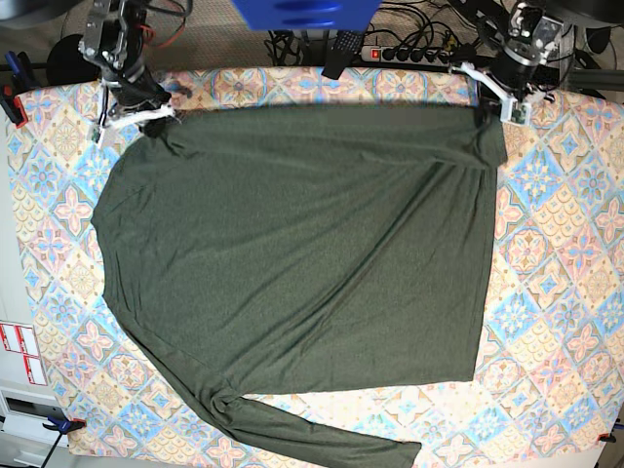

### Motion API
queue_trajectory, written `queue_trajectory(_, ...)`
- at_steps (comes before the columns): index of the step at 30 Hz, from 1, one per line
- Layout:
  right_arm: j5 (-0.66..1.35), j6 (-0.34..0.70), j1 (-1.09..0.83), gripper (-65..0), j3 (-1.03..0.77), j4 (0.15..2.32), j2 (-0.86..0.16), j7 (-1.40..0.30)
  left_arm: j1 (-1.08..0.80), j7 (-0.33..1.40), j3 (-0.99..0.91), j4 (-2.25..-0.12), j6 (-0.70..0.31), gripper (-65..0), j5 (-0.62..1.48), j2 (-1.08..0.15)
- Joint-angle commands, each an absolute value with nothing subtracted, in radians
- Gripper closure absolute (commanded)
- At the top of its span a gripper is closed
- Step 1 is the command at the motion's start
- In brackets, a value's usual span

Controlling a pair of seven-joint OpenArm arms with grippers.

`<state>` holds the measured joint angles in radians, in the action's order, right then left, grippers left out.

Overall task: Fold the T-shirt properly
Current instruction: 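Drag the shirt with both grippers, straightening the shoulder line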

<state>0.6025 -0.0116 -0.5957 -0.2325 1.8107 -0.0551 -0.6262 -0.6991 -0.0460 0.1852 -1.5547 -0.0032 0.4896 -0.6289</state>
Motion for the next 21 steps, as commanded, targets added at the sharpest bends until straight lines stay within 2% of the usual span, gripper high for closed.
queue_trajectory(1, 0.607, -0.001, -0.605, 0.0, -0.239, 1.837, -0.064, -0.582, -0.720, -0.065, 0.162, -1.567, 0.005, 0.0, 0.487, -0.645)
queue_trajectory(15, 0.605, -0.001, -0.616, 0.0, -0.240, 1.839, -0.064, -0.550, -0.723, -0.064, 0.036, -1.638, 0.004, 0.0, 0.486, -0.644)
queue_trajectory(21, 0.605, -0.001, -0.473, 0.0, -0.240, 1.834, -0.064, -0.558, -0.631, -0.059, 0.039, -1.644, 0.005, 0.0, 0.484, -0.636)
